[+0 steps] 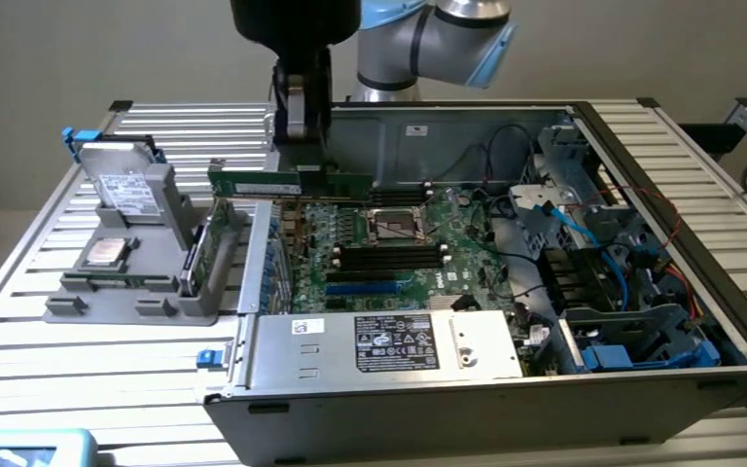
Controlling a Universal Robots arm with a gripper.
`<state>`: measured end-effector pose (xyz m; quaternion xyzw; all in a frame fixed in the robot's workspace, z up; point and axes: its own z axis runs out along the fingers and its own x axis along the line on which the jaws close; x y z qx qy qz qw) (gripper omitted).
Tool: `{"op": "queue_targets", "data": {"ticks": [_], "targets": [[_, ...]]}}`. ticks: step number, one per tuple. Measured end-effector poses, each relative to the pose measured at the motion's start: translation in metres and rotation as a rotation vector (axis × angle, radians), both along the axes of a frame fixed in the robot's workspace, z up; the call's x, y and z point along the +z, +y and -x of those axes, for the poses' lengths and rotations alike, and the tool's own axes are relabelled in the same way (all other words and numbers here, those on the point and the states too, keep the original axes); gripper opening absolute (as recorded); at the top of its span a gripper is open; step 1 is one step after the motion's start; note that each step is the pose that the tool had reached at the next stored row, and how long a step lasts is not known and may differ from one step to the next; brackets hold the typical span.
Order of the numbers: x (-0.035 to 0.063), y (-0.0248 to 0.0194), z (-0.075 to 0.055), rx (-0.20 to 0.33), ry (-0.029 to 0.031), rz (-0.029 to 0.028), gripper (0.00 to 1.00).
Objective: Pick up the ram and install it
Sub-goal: 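Pick up the ram and move it above insertion slot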
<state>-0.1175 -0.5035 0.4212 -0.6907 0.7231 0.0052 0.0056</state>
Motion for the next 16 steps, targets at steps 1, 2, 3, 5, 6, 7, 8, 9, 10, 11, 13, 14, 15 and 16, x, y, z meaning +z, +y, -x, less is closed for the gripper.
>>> {"op": "queue_targets", "data": {"ticks": [1,2,3,5,6,7,8,9,10,11,13,14,15,16], "targets": [[-0.0006,0.0000,-0.004,0.000,0.0001,0.0002,0.13],[-0.0012,0.0000,-0.009,0.000,0.0001,0.0002,0.13],[-0.0019,0.0000,-0.013,0.000,0.0000,0.0001,0.13],[-0.0036,0.0000,-0.023,0.000,0.0001,0.0002,0.13],[-0.0045,0.0002,-0.027,0.000,0.0000,0.0001,0.13],[-0.0055,0.0004,-0.032,0.001,0.0001,0.0002,0.13],[-0.0066,0.0007,-0.037,0.001,0.0000,0.0001,0.13],[-0.0077,0.0012,-0.040,0.001,0.0000,0.0001,0.13],[-0.0087,0.0019,-0.044,0.002,0.0000,0.0001,0.13],[-0.0097,0.0028,-0.047,0.003,0.0000,0.0000,0.13],[-0.0114,0.0046,-0.053,0.004,0.0001,0.0001,0.13],[-0.0120,0.0056,-0.055,0.005,0.0000,0.0001,0.13],[-0.0124,0.0063,-0.057,0.006,0.0000,0.0001,0.13],[-0.0129,0.0070,-0.059,0.008,0.0000,0.0000,0.13]]}}
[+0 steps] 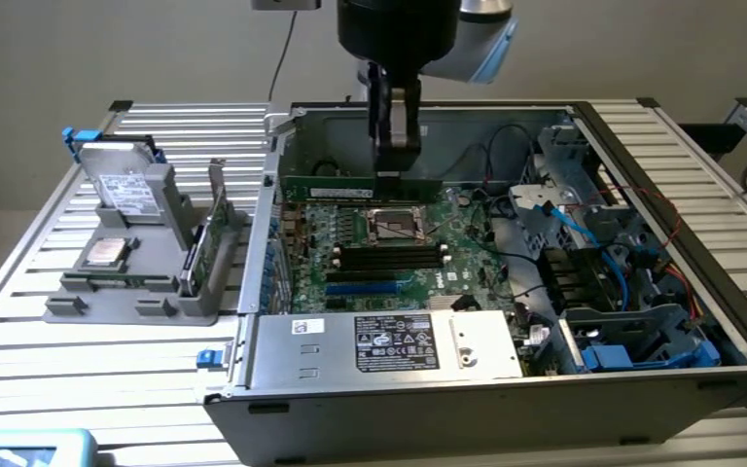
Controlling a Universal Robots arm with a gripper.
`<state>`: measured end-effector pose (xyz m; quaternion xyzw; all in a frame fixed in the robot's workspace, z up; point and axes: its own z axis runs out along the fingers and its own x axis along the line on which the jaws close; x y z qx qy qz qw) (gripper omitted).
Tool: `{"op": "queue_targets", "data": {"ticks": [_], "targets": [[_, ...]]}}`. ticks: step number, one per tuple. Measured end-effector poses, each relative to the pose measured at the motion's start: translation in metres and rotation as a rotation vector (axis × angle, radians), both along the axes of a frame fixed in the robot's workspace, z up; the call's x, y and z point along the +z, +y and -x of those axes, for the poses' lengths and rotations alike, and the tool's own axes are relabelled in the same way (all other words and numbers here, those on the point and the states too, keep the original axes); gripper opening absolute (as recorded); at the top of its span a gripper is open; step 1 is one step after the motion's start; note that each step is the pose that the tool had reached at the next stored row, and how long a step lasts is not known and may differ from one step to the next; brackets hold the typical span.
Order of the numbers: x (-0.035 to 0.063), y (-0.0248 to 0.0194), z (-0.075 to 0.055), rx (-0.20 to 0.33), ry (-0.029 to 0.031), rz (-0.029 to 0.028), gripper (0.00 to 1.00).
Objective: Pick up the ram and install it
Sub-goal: 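Pick up the ram and move it above insertion slot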
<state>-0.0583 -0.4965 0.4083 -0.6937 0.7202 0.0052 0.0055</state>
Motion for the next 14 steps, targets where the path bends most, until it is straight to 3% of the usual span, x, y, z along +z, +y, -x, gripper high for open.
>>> {"op": "queue_targets", "data": {"ticks": [7,10,14], "targets": [[-0.0025,0.0047,-0.013,0.017,-0.0016,0.0009,0.13],[-0.0040,0.0108,-0.019,0.017,-0.0021,0.0020,0.13],[-0.0073,0.0229,-0.025,0.017,-0.0022,0.0024,0.13]]}}
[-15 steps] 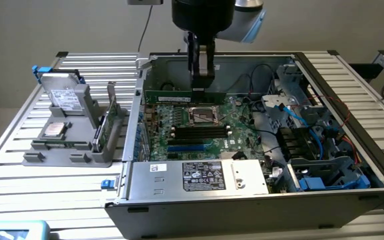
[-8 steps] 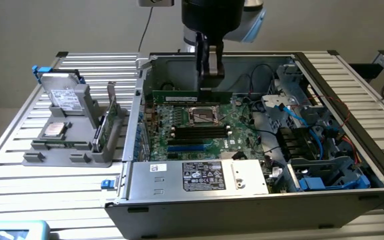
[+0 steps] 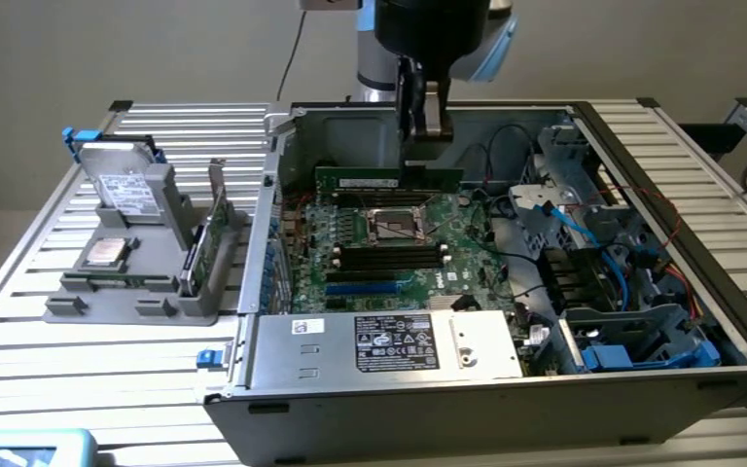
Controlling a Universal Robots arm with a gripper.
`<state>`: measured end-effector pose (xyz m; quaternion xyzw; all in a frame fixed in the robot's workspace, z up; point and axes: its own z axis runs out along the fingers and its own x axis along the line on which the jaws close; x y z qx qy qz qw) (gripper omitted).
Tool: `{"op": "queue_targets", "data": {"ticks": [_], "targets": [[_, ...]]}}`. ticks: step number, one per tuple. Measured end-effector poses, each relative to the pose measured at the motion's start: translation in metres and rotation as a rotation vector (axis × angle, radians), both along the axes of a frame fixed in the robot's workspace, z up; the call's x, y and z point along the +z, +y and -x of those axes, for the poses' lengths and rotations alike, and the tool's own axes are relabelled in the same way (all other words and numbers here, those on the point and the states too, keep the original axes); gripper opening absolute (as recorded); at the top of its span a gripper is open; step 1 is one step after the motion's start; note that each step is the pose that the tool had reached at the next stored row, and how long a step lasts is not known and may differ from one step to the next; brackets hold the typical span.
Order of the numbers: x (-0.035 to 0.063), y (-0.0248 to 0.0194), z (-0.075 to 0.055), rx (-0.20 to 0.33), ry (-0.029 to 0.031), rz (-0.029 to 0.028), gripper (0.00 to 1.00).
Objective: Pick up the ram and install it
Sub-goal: 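Pick up the ram and move it above insertion slot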
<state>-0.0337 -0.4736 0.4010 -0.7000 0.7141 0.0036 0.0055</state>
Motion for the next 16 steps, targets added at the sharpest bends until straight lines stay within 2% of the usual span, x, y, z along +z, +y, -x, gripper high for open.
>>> {"op": "queue_targets", "data": {"ticks": [4,13,16], "targets": [[-0.0017,0.0098,-0.004,0.000,0.0000,0.0001,0.13],[-0.0079,0.0348,-0.014,0.001,-0.0002,0.0016,0.13],[-0.0102,0.0393,-0.016,0.007,-0.0003,0.0017,0.13]]}}
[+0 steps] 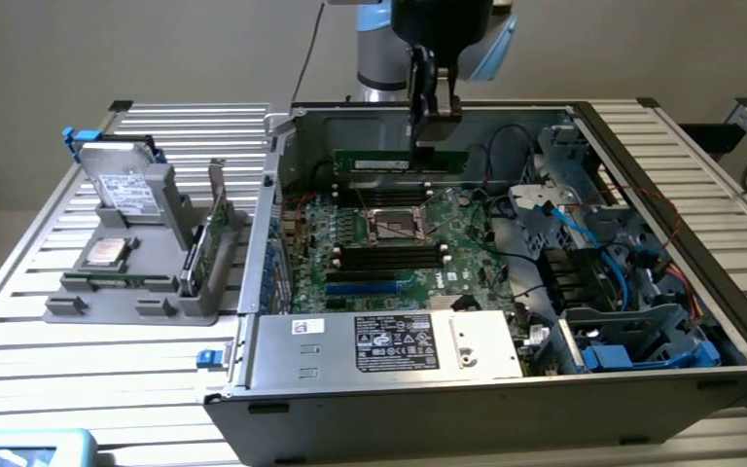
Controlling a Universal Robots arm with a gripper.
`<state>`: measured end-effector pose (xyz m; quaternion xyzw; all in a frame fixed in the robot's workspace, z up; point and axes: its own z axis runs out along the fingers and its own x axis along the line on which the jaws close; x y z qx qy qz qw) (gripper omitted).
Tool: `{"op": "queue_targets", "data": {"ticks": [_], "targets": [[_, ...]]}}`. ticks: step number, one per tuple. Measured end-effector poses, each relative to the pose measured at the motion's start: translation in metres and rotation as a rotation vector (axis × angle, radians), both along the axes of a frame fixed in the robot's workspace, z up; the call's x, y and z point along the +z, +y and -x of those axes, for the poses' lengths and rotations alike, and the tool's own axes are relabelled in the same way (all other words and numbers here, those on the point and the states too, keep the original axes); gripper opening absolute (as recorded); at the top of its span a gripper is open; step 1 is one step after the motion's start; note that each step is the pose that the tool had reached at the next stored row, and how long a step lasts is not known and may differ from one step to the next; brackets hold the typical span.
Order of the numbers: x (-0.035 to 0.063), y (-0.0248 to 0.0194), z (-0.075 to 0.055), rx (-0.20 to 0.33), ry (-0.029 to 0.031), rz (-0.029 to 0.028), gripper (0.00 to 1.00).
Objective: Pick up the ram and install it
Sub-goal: 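Pick up the ram and move it above insertion slot, then insert the ram into the slot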
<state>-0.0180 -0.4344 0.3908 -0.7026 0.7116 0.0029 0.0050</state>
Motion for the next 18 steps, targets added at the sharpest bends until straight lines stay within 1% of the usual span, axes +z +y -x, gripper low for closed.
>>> {"op": "queue_targets", "data": {"ticks": [7,9,12,14,15,18], "targets": [[-0.0051,0.0103,-0.002,0.020,0.0000,0.0001,0.13],[-0.0060,0.0140,-0.002,0.025,0.0000,0.0000,0.13],[-0.0073,0.0208,-0.004,0.027,0.0000,0.0001,0.13],[-0.0087,0.0244,-0.006,0.027,0.0000,0.0000,0.13],[-0.0094,0.0258,-0.007,0.027,0.0000,0.0000,0.13],[-0.0117,0.0280,-0.008,0.027,0.0000,0.0001,0.13]]}}
